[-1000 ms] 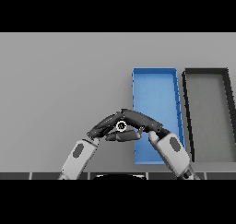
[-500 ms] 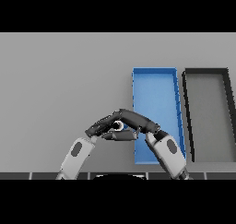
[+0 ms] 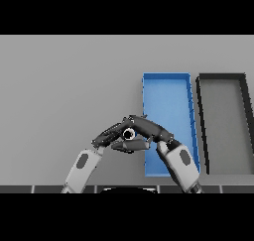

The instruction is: Pick up the blue pipe and place it into the blue bin.

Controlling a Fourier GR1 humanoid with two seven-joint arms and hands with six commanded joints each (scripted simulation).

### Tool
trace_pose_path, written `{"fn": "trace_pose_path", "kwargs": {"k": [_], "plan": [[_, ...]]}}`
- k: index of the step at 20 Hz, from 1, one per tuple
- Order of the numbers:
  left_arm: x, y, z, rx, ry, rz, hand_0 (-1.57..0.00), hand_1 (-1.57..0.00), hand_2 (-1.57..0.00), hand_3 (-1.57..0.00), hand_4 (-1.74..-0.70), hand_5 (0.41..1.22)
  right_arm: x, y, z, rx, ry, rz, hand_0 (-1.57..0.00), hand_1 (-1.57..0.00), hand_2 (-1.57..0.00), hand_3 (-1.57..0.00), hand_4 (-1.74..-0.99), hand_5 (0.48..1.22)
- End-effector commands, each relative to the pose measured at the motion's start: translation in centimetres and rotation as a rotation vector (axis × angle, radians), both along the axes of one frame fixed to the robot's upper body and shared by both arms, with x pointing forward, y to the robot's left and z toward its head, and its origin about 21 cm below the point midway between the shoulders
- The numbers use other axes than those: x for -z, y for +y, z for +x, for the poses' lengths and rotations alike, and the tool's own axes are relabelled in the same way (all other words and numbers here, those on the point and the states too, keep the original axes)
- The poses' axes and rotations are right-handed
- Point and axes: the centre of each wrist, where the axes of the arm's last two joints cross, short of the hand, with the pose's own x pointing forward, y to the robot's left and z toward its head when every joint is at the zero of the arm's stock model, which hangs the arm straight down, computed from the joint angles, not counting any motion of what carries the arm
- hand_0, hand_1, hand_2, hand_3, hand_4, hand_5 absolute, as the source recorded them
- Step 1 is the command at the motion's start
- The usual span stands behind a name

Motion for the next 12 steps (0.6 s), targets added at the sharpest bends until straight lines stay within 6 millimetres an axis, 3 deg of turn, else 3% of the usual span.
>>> {"fn": "trace_pose_path", "kwargs": {"k": [1, 5, 12], "plan": [[0.1, 0.0, 0.1, -0.007, 0.006, -0.006, -0.03, -0.02, -0.02, -0.02, -0.97, 0.531, -0.1, -0.2, 0.4, 0.014, 0.016, 0.016, -1.57, -1.57, -1.57, -1.57, -1.497, 1.221], [0.3, 0.1, 0.0, -0.016, 0.006, 0.017, -0.01, -0.01, -0.01, -0.01, -0.97, 0.493, -3.3, -0.7, 1.0, -0.012, 0.071, 0.062, -1.57, -1.57, -1.57, -1.57, -1.494, 1.221], [0.1, 0.7, -0.3, -0.010, -0.002, 0.009, 0.00, 0.00, 0.00, 0.00, -0.95, 0.473, -11.9, -3.3, 3.2, 0.052, 0.070, 0.268, -1.57, -1.57, -1.57, -1.57, -1.497, 1.221]]}}
